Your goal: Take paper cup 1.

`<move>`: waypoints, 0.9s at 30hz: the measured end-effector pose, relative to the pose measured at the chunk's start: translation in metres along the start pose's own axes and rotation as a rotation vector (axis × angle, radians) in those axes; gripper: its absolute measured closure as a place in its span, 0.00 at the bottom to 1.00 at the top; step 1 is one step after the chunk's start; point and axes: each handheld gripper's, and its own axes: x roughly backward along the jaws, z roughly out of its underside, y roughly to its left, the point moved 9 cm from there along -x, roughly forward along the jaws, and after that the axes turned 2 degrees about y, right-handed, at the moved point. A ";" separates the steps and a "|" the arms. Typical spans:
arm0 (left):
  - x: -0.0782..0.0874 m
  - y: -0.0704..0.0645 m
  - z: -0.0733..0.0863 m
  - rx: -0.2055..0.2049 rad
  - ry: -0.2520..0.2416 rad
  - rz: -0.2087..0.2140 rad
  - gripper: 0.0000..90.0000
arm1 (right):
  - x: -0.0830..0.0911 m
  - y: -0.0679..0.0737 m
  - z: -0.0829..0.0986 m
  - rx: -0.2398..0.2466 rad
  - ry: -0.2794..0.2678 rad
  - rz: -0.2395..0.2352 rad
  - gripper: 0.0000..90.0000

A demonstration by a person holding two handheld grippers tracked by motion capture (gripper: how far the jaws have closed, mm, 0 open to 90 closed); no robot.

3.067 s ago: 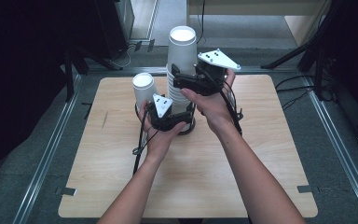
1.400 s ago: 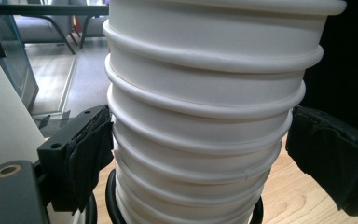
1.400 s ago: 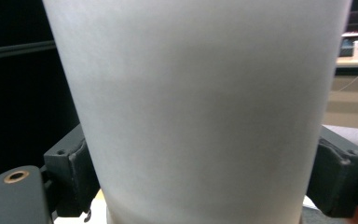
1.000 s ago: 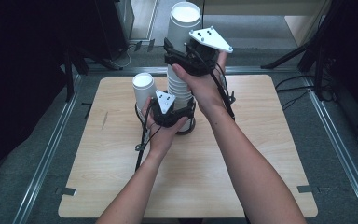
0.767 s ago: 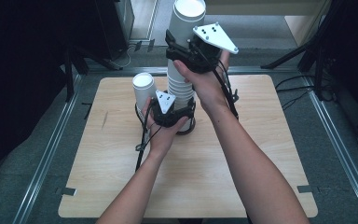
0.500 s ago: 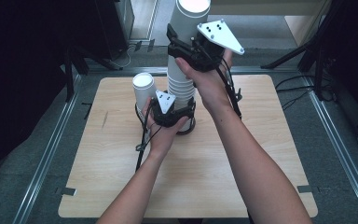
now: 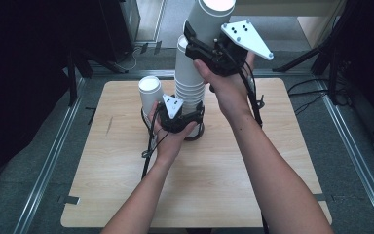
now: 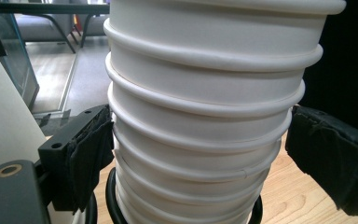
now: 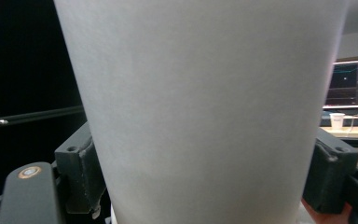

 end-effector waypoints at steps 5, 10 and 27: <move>0.000 0.000 0.000 0.004 0.003 0.003 0.09 | 0.011 -0.011 0.004 0.000 0.005 0.013 0.19; 0.000 0.000 0.000 0.000 0.003 0.003 0.09 | 0.026 -0.022 0.013 0.019 0.011 0.030 0.19; 0.016 -0.003 0.007 -0.035 0.011 0.057 0.08 | 0.064 -0.047 0.055 0.080 0.062 0.090 0.19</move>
